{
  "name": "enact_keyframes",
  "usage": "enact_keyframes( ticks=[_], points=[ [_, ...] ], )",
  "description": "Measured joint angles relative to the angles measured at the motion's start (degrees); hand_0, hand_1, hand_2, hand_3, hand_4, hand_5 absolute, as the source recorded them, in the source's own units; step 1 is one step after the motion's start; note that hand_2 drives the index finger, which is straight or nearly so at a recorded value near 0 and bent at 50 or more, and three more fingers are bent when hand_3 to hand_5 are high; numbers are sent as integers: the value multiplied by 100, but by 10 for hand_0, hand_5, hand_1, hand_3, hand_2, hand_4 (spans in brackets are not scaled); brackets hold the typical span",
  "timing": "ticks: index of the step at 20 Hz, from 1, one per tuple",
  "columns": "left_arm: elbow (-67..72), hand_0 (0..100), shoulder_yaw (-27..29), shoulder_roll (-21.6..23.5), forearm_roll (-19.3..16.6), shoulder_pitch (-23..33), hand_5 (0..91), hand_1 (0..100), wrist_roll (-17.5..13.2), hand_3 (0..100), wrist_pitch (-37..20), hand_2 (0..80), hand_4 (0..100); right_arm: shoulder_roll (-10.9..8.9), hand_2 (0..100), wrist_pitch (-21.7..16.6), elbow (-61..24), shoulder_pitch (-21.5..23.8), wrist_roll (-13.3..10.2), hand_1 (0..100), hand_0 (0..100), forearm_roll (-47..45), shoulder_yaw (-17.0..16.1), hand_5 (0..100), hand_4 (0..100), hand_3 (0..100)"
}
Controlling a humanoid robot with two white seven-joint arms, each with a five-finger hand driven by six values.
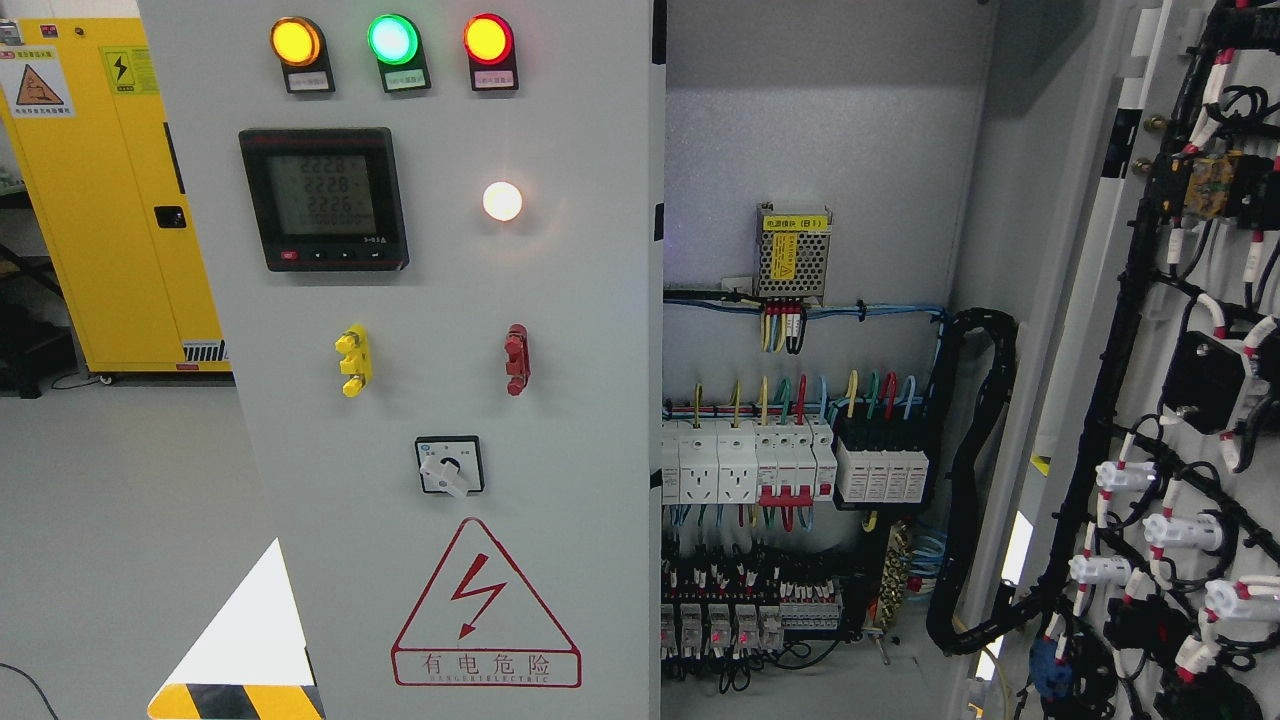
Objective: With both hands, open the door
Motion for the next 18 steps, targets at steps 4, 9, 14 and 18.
enact_keyframes(
  ticks=[4, 9, 14, 18],
  points=[
    [23, 0, 8, -20, 0, -15, 0, 0, -7, 0, 20, 0, 0, -360, 0, -3, -1658, 831, -12, 84, 215, 0, 211, 0, 0, 0],
    [43, 0, 16, -34, 0, -23, 0, 0, -8, 0, 27, 0, 0, -691, 0, -3, -3810, 1646, -21, 85, 215, 0, 376, 0, 0, 0],
    [55, 0, 21, -44, 0, -26, 0, 0, -9, 0, 29, 0, 0, -928, 0, -797, -5660, 2219, -25, 85, 215, 0, 596, 0, 0, 0],
    [64, 0, 24, -50, 0, -27, 0, 0, -9, 0, 29, 0, 0, -1048, 0, -1776, -6598, 2273, -21, 84, 215, 0, 805, 0, 0, 0]
  ],
)
